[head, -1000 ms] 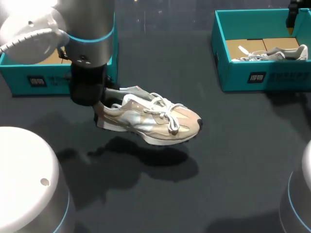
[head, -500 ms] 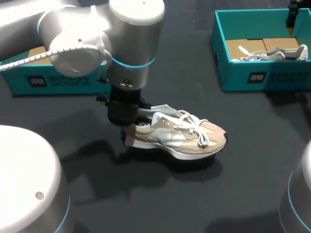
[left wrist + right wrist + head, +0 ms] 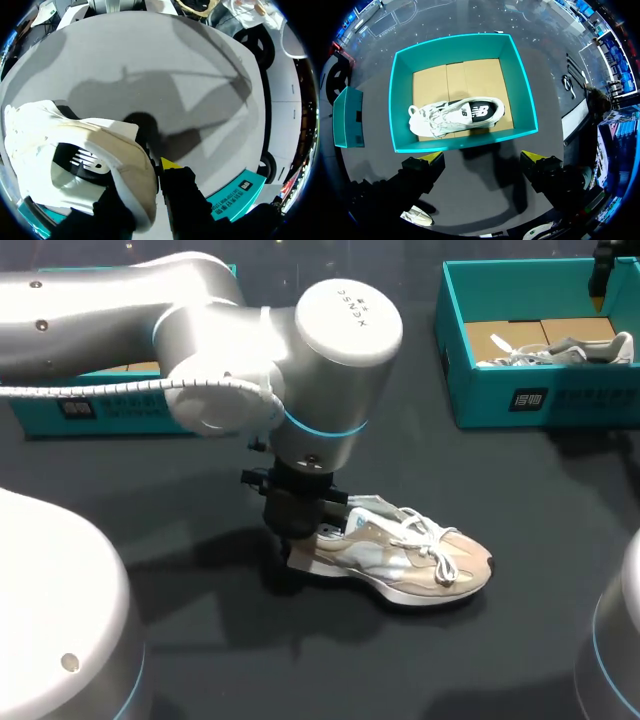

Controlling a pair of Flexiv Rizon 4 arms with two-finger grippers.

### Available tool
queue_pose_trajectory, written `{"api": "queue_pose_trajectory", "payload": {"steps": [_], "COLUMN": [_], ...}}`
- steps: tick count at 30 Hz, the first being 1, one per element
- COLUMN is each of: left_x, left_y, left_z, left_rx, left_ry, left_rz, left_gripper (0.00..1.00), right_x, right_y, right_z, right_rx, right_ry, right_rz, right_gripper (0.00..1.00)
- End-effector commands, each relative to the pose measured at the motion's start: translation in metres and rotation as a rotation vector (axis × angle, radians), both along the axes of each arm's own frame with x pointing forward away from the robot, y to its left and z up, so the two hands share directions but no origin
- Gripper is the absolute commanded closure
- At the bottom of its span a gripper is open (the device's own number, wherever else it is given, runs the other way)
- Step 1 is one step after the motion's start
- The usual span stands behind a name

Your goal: Take the shoe out of the shoebox, open the shoe tongue, remove and reinsert the insole, then place the shoe into the shoebox

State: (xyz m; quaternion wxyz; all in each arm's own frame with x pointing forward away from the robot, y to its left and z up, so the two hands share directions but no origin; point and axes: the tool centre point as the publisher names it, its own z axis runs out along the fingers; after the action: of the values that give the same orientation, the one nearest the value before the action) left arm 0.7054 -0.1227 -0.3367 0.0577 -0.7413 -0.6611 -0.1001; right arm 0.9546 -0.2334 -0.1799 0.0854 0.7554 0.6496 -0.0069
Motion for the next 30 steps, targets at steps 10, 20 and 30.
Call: {"api": "queue_pose_trajectory", "payload": {"steps": [10,20,30], "left_x": [-0.005,-0.005,0.0], "left_y": [0.001,-0.003,-0.003], "left_z": [-0.018,-0.038,-0.045], "left_rx": [-0.016,0.008,0.016], "left_ry": [-0.007,-0.045,-0.062], "left_rz": [-0.024,-0.035,-0.035], "left_gripper": [1.0,1.0,1.0], "right_x": [-0.001,-0.001,-0.001], "right_y": [0.0,0.0,0.0], "right_z": [0.0,0.0,0.0], "right_rx": [0.0,0.0,0.0], "right_ry": [-0.001,-0.001,-0.001], "right_rz": [0.0,0.0,0.0], "right_gripper": [0.0,0.0,0.0]}}
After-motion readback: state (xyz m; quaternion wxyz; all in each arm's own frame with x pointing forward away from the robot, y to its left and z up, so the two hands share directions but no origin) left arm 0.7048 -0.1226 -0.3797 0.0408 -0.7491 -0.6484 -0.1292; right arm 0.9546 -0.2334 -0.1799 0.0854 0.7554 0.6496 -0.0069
